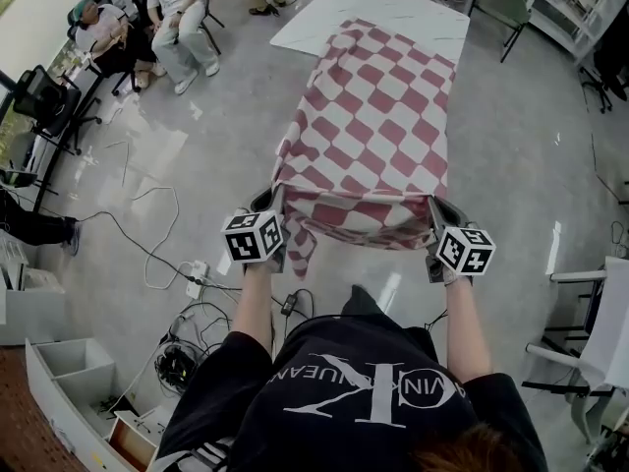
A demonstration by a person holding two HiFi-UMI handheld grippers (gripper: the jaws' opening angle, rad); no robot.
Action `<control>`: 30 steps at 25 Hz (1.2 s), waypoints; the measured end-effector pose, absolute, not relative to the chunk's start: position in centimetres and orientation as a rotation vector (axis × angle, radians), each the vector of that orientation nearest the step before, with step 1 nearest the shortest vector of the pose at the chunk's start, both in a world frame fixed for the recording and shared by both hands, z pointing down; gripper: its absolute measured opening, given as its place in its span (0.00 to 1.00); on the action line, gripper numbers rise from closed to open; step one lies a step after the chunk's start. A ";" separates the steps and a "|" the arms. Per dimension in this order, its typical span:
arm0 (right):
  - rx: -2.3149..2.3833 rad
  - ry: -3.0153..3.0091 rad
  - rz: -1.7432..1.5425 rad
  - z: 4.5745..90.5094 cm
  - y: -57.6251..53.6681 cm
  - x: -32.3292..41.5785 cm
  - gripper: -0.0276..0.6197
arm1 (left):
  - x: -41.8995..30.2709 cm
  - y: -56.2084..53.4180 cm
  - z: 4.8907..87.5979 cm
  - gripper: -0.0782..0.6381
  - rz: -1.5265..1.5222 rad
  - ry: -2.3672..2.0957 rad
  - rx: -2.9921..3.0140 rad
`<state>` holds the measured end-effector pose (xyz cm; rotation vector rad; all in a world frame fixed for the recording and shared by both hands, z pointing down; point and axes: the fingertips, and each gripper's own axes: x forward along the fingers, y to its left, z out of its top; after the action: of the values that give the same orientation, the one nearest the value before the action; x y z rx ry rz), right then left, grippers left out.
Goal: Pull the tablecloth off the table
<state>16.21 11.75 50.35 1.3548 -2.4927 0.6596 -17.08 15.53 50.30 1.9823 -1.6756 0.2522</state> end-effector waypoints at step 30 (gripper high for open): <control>1.446 -2.448 0.646 50.0 23.1 13.7 0.06 | -19.8 26.1 50.1 0.15 0.260 -1.625 2.054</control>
<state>13.69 23.08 50.03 1.4455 -2.4477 0.6459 -19.77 26.11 50.09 2.0535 -1.6245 0.2598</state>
